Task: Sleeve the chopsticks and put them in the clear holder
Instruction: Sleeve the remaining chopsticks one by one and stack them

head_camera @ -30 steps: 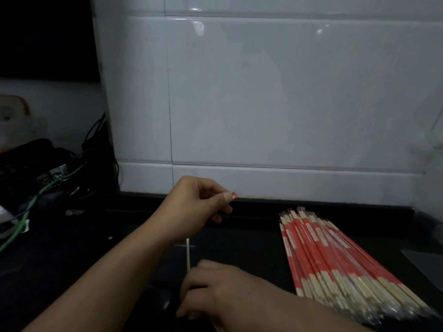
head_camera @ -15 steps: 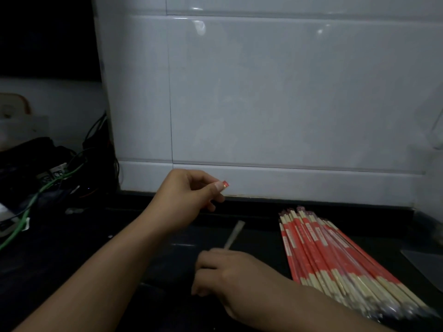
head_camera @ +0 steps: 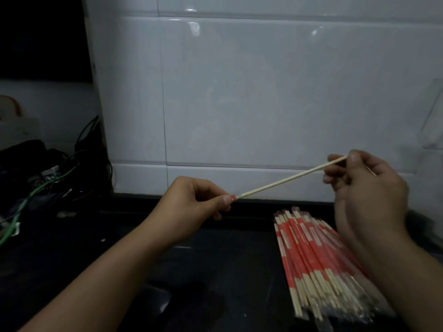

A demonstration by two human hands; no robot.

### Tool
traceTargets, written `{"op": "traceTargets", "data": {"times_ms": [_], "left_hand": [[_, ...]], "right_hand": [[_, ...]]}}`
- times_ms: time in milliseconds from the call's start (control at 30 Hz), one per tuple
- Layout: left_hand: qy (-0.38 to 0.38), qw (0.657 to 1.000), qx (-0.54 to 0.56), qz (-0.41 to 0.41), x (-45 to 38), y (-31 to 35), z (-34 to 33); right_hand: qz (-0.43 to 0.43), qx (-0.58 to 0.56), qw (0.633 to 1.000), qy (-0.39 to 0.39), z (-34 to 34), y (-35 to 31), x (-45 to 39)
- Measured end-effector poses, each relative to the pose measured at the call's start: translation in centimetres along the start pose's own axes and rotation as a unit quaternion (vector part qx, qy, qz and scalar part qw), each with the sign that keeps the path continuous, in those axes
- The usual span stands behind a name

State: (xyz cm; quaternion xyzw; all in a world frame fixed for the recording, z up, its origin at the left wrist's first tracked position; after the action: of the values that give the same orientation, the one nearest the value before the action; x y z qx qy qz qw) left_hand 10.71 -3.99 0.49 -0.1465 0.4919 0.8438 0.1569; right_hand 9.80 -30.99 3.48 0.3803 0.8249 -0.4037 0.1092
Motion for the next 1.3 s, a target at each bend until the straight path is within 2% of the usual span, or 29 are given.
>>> {"op": "traceTargets", "data": {"times_ms": [67, 167, 967, 1300], "left_hand": [[-0.019, 1.0, -0.001, -0.001, 0.1, 0.0, -0.6], [-0.034, 0.999, -0.002, 0.002, 0.2, -0.1, -1.1], [-0.042, 0.999, -0.002, 0.018, 0.6, 0.3, -1.3], [-0.04, 0.999, 0.003, 0.01, 0.8, 0.8, -1.3]], "right_hand": [[-0.065, -0.051, 0.996, 0.044, 1.3, 0.9, -1.4], [-0.097, -0.07, 0.992, 0.048, 1.6, 1.5, -1.7], [-0.096, -0.042, 0.994, 0.018, 1.2, 1.5, -1.3], [-0.068, -0.034, 0.997, 0.034, 1.5, 1.1, -1.4]]}}
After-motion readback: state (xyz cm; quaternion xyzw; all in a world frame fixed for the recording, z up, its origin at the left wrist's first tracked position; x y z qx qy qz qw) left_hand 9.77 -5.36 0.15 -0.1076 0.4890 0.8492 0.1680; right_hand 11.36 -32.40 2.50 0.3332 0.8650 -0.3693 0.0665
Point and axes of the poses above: each hand's wrist, its own x-axis away from the middle knuckle, its own z-axis out of the back of the hand, y = z × x, the point moved 7 cm from there along -x, towards the middle knuckle, and after that the axes turned 7 degrees about -x, right-handed, at the moved point
